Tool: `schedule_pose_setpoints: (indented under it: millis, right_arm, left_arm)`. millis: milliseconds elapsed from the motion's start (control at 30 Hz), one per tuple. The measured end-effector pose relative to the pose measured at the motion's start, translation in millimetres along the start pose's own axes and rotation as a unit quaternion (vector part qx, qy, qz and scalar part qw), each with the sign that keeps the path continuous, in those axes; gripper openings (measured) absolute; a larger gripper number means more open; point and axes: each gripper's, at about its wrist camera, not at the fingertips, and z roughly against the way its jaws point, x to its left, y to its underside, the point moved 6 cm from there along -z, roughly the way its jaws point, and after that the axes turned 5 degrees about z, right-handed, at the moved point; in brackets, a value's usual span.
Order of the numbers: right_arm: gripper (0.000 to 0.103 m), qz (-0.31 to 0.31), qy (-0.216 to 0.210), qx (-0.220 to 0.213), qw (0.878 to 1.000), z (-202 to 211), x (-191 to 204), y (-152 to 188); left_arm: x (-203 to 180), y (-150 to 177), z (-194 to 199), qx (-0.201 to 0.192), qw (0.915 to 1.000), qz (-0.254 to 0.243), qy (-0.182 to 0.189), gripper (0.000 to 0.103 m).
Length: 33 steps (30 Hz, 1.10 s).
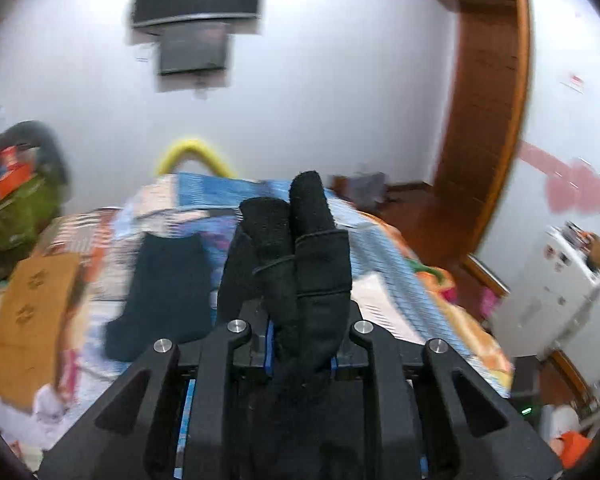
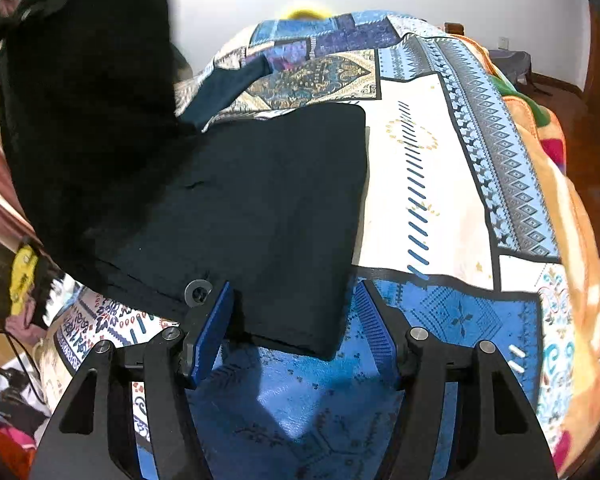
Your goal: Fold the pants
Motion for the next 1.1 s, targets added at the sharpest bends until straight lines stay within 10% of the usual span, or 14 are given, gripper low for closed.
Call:
schedule_pose_setpoints:
  millis: [167, 367, 533, 800, 967, 1100]
  right_arm:
    - [0.06, -0.01, -0.003, -0.017, 1.0, 12.6, -2.8, 1.5]
    - [0.06, -0.033, 0.003, -0.025, 0.999, 30.2, -16.6, 15.3]
    - [0.06, -0.034, 0.004, -0.024, 0.999, 37.8, -15.6, 24.7]
    - [0.06, -0.019, -0.013, -0.026, 0.999, 40.3, 1.7, 23.5]
    - [0.06, -0.009, -0.026, -0.023, 0.999, 33.5, 14.6, 18.4]
    - [0.061, -0.007, -0.03, -0.017, 0.999, 25.7, 20.7, 13.6]
  left_arm:
    - [-58.2, 42.3, -49.8, 0.081, 0.9939, -0.03, 0.068, 0.018]
    - [-97.5, 125.5, -89.7, 0.213, 0.9669, -0.067, 0.123, 0.021]
    - [-108.7, 159.6, -90.7, 0.281, 0.9463, -0.112, 0.114, 0.053]
    - [-79.5, 108.9, -52.0, 0.207, 0.9664, -0.089, 0.124, 0.09]
    - [-13.7, 64.7, -79.0, 0.158, 0.9838, -0.079, 0.033, 0.098]
    - [57.9, 53.5, -133.0, 0.176, 0.9804, -0.067, -0.059, 0.098]
